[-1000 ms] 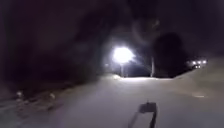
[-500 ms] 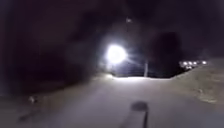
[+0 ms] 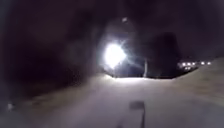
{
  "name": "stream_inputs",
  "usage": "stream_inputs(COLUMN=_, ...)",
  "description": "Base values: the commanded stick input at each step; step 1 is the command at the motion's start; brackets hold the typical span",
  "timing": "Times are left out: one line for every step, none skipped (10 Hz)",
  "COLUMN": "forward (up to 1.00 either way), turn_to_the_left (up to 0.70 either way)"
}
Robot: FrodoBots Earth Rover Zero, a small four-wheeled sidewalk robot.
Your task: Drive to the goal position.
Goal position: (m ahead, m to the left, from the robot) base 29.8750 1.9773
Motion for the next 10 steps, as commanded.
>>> stream_inputs(forward=1.00, turn_to_the_left=-0.02)
stream_inputs(forward=1.00, turn_to_the_left=-0.01)
stream_inputs(forward=1.00, turn_to_the_left=0.00)
stream_inputs(forward=1.00, turn_to_the_left=0.00)
stream_inputs(forward=1.00, turn_to_the_left=0.00)
stream_inputs(forward=1.00, turn_to_the_left=0.00)
stream_inputs(forward=1.00, turn_to_the_left=0.00)
stream_inputs(forward=1.00, turn_to_the_left=0.00)
stream_inputs(forward=1.00, turn_to_the_left=0.00)
stream_inputs(forward=1.00, turn_to_the_left=-0.02)
